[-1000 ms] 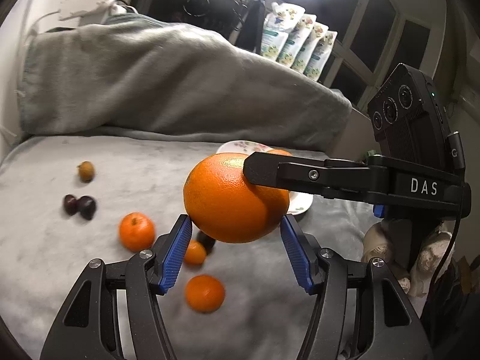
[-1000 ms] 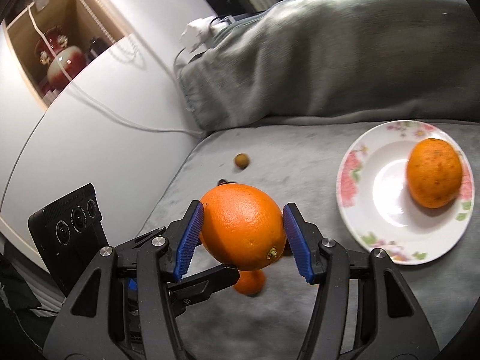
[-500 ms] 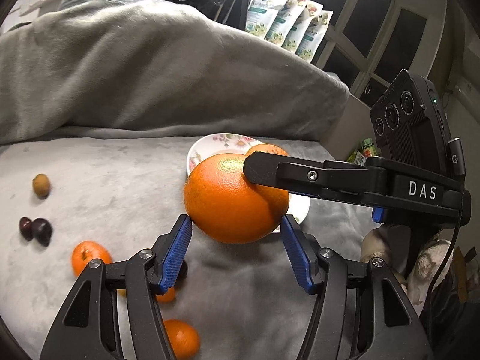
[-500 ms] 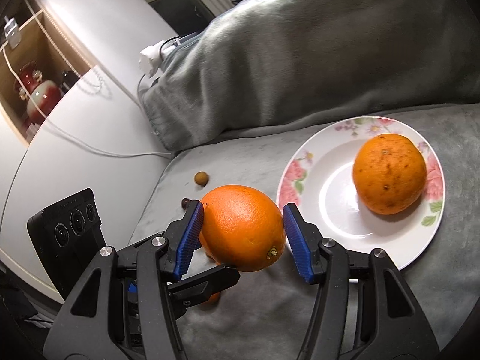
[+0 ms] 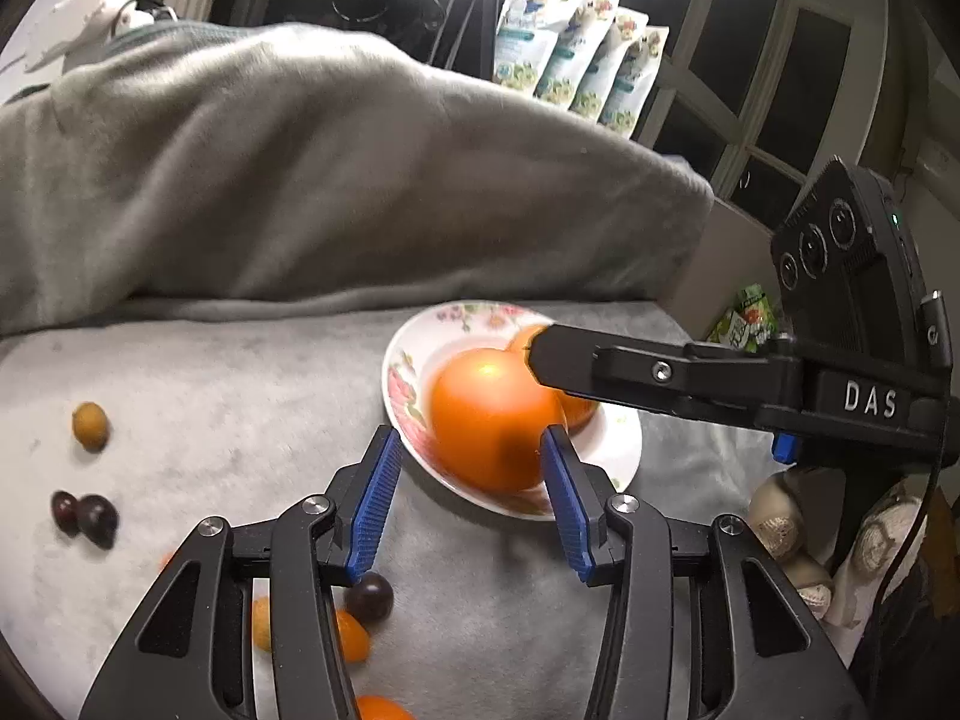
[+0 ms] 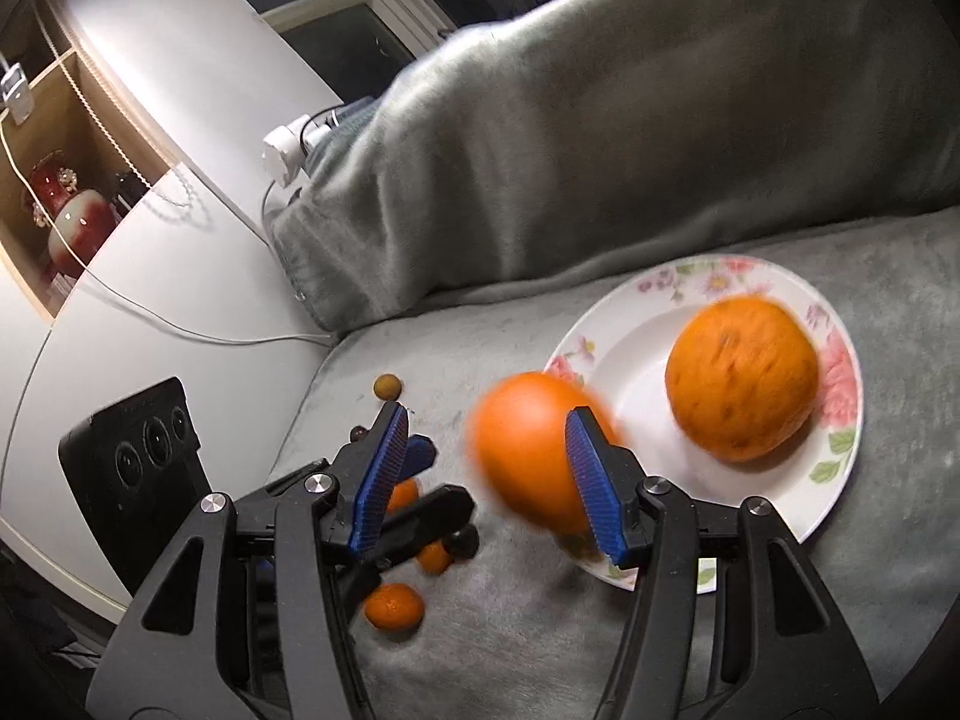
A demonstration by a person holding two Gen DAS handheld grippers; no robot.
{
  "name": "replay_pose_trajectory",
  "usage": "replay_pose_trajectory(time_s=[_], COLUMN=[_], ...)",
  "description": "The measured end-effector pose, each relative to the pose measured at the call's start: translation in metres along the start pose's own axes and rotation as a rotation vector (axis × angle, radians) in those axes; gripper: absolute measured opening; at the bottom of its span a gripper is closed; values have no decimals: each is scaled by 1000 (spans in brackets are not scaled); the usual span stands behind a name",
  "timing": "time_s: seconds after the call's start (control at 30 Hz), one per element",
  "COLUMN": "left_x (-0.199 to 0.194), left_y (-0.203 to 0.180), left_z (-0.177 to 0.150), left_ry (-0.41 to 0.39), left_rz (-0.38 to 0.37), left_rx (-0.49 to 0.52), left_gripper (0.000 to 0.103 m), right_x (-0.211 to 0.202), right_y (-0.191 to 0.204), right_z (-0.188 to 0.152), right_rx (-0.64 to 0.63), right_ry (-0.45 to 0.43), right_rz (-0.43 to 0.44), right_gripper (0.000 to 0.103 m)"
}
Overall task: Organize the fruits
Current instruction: 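Carry the oval orange onto the plate beside the bumpy orange and release, then move both grippers toward the small fruits on the blanket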
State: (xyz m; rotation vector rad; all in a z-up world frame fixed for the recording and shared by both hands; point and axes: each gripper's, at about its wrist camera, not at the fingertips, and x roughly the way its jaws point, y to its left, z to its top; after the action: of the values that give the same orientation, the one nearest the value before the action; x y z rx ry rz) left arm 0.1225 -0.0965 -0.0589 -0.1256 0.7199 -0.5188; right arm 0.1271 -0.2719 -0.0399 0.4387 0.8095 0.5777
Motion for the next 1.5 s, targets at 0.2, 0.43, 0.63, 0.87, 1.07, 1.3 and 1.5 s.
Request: replay_pose_trajectory(time_s=[0.2,0.43,0.63,0.87,1.07,1.3,1.5], left_x=[-11,-19,-31,-53,-79,-98,-98], left_y=[-1,3,7,34,67,89,97], left_z=[2,3,0,-10,-27,-45,-58], left_ry=[-25,-32,-45,-71,-92,-90,-66], left_rz=[25,49,65,105,186,245,250], left_rx=[14,3,-9,-63,-126,-158,-179], left_gripper=[46,49,70,72,72,72,72], right_x=[-11,-23,-36,-47,-46,-32,-12], right_y=[4,8,14,22,32,42,46], right_z=[1,-4,-9,-23,-36,-48,-58], right_rx=[3,-6,-28,-72,-133,-199,-198], right_ry=[-37,-68,-110,-136,-139,-79,14], right_rz=[-8,-37,-91,-139,-129,-123,-85], right_gripper=[58,68,79,87,87,87,87])
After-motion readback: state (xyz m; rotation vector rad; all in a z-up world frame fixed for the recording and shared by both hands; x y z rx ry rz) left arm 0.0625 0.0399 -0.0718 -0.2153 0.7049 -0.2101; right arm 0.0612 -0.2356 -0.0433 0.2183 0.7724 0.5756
